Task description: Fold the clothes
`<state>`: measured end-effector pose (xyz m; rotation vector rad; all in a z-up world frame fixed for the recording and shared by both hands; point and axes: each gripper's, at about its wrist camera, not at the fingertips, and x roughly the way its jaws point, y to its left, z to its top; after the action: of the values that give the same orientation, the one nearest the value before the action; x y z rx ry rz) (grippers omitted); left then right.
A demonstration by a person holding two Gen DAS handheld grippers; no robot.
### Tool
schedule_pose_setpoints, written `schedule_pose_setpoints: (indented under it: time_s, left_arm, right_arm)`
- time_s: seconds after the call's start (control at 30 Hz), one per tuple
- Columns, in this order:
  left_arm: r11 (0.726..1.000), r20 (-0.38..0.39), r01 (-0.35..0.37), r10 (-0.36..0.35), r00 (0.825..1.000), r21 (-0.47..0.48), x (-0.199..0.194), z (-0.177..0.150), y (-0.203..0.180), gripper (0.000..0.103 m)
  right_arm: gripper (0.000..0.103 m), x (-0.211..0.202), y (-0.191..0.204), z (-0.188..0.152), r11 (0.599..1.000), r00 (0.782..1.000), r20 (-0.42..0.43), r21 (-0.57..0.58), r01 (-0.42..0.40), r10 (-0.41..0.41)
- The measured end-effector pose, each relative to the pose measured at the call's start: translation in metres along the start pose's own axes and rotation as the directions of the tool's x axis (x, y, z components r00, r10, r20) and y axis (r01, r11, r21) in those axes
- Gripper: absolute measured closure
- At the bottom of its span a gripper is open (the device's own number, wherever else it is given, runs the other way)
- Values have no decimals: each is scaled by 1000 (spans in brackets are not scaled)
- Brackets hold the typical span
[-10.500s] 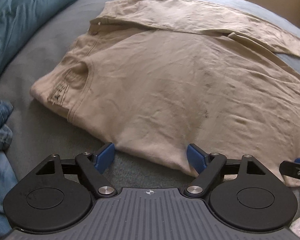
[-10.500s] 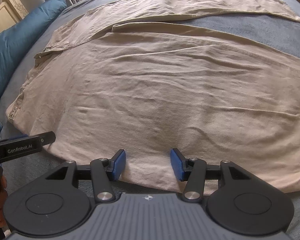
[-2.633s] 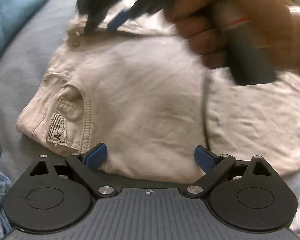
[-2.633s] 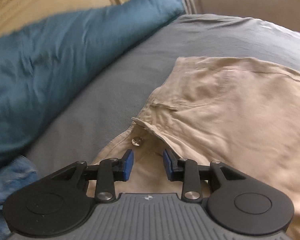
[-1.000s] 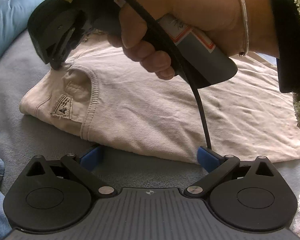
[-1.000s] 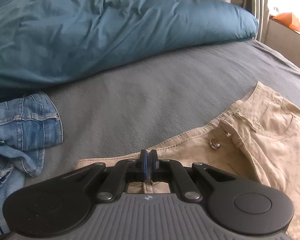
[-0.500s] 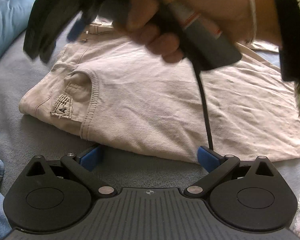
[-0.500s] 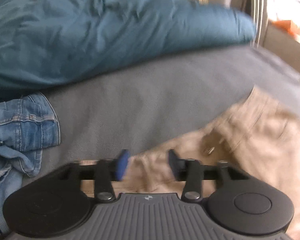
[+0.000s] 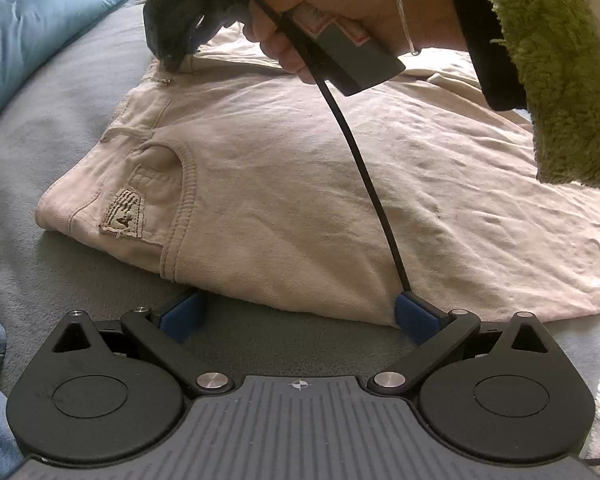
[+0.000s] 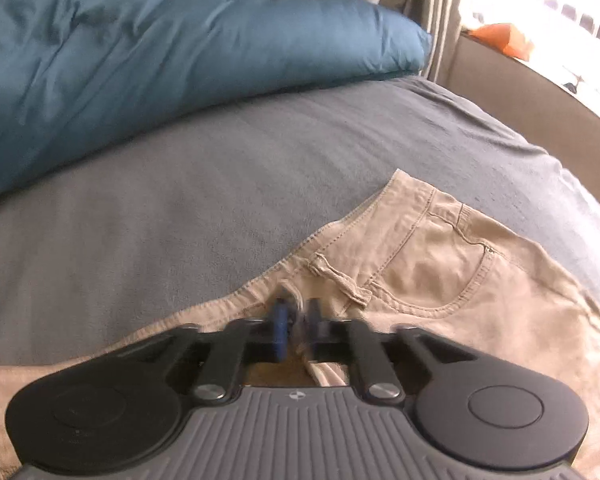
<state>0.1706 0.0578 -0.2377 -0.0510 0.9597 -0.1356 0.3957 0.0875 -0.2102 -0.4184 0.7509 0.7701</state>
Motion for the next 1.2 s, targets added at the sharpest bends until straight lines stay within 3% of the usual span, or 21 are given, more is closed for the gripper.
schedule_pose_setpoints:
  time_s: [0.57, 0.93, 1.07, 1.13, 1.2]
  left_arm:
    - [1000, 6, 9, -9, 1000, 2, 0, -4, 4, 1]
    - [1000, -3, 1, -1, 1000, 2, 6, -1, -1, 1]
    - [1000, -8, -6, 6, 1000, 11, 5, 0, -3, 1]
    - [1000, -10, -8, 8, 1000, 9, 4, 0, -4, 1]
    - [1000, -12, -10, 10, 1000, 6, 4, 1, -5, 1]
  right_arm:
    - [99, -8, 4, 0, 997, 995, 89, 47, -58, 54]
    - [99, -4, 1, -2, 993, 992, 103, 78, -87, 79]
    - [99, 9, 8, -8, 997, 996, 64, 27, -67, 65]
    - [96, 12, 10, -10, 998, 997, 55, 22, -64, 63]
    - [85, 9, 11, -8, 997, 996, 53, 23, -77, 76]
